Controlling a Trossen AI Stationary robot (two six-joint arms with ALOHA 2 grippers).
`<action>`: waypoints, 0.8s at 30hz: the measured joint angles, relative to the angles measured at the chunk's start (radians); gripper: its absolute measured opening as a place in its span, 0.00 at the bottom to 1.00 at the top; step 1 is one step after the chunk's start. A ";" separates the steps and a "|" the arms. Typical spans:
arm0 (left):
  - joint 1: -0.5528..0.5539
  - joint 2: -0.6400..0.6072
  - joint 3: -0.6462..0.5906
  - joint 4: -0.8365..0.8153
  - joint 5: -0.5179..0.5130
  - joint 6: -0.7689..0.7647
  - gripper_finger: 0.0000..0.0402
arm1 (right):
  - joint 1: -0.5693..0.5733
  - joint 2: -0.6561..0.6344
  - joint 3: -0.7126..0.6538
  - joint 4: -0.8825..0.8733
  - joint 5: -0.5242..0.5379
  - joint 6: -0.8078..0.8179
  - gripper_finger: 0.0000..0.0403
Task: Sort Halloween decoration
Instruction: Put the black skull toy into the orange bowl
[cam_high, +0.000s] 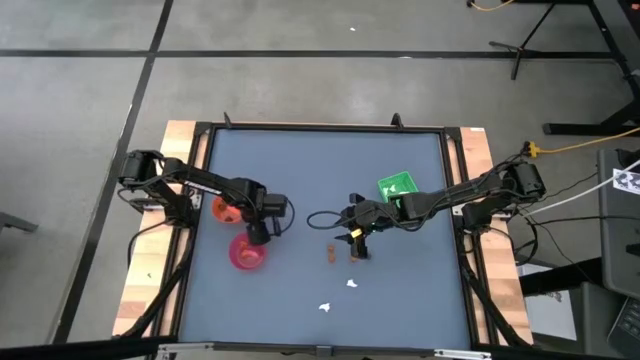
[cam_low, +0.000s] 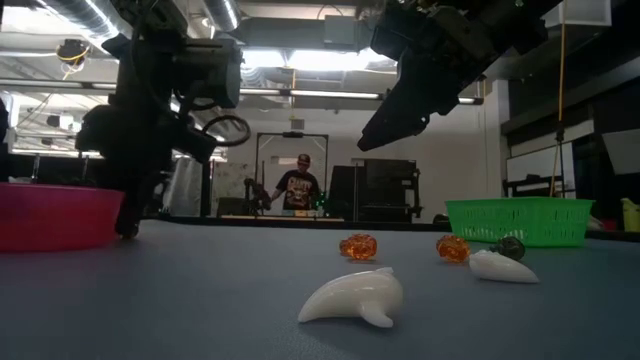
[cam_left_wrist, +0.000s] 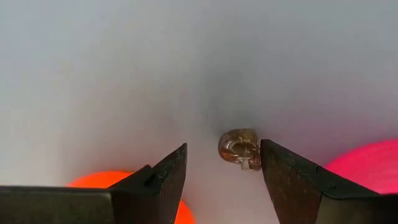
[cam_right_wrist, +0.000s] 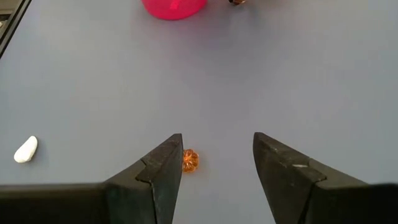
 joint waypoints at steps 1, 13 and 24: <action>0.000 0.000 0.000 0.000 0.000 0.019 0.47 | 0.000 0.000 0.000 0.000 0.000 0.000 0.49; 0.000 0.006 0.000 0.020 0.001 0.094 0.47 | 0.000 0.000 0.000 0.000 0.000 0.000 0.49; 0.000 0.026 -0.011 0.024 0.007 0.095 0.44 | 0.000 0.000 0.000 0.000 0.000 0.000 0.49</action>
